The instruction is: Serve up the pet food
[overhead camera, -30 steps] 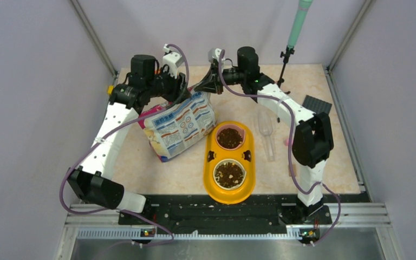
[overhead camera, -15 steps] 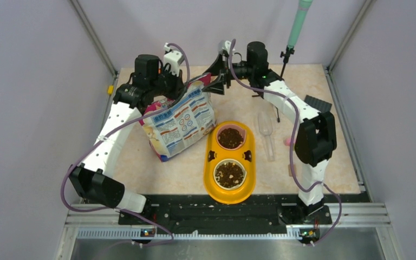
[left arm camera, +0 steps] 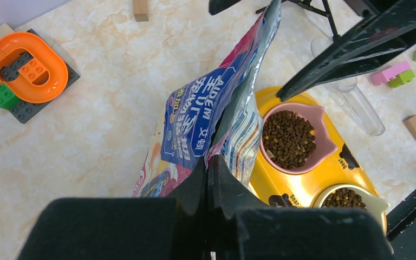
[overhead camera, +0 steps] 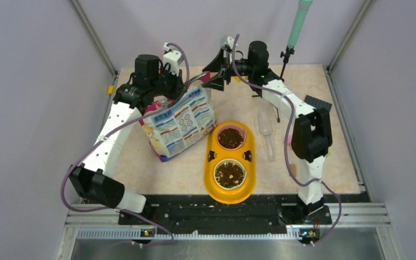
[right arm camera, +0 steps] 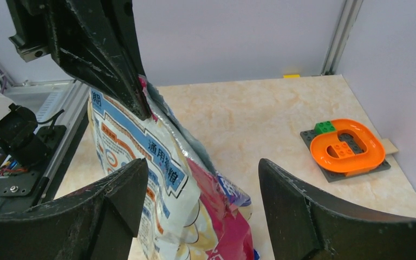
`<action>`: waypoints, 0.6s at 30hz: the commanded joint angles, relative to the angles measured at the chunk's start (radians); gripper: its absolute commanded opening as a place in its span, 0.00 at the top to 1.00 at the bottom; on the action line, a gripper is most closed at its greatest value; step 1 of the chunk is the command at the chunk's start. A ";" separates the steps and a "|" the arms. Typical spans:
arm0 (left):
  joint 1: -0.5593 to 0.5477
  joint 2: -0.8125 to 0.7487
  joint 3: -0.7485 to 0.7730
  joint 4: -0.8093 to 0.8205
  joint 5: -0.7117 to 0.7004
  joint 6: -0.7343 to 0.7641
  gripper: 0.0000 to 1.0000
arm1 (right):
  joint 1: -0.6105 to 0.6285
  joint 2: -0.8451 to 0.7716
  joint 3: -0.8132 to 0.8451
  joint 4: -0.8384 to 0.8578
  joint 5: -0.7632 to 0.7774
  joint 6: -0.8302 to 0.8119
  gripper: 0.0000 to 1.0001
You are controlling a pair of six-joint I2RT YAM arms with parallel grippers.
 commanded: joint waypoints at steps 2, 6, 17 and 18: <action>0.006 -0.025 0.026 0.101 0.011 -0.010 1.00 | 0.032 0.058 0.074 0.132 -0.052 0.095 0.25; 0.006 -0.022 0.029 0.098 0.019 -0.008 1.00 | 0.034 0.089 0.069 0.313 -0.104 0.238 0.71; 0.006 -0.001 0.039 0.041 -0.016 -0.011 0.28 | 0.028 0.086 0.031 0.642 -0.098 0.523 1.00; 0.006 0.006 0.041 0.048 -0.012 -0.020 0.29 | 0.028 0.086 0.032 0.649 -0.098 0.532 1.00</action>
